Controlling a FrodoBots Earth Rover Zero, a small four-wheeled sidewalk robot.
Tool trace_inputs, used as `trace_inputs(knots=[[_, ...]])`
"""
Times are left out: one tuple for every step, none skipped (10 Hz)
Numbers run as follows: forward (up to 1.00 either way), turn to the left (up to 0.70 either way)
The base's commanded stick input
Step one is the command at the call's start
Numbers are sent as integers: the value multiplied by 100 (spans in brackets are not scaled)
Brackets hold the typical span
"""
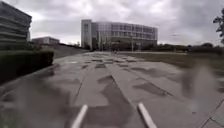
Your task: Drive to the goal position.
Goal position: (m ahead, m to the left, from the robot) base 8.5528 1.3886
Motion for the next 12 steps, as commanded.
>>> trace_inputs(knots=[[70,0],[70,0],[70,0],[70,0],[70,0],[70,0],[70,0],[70,0],[70,0],[70,0],[70,0],[70,0]])
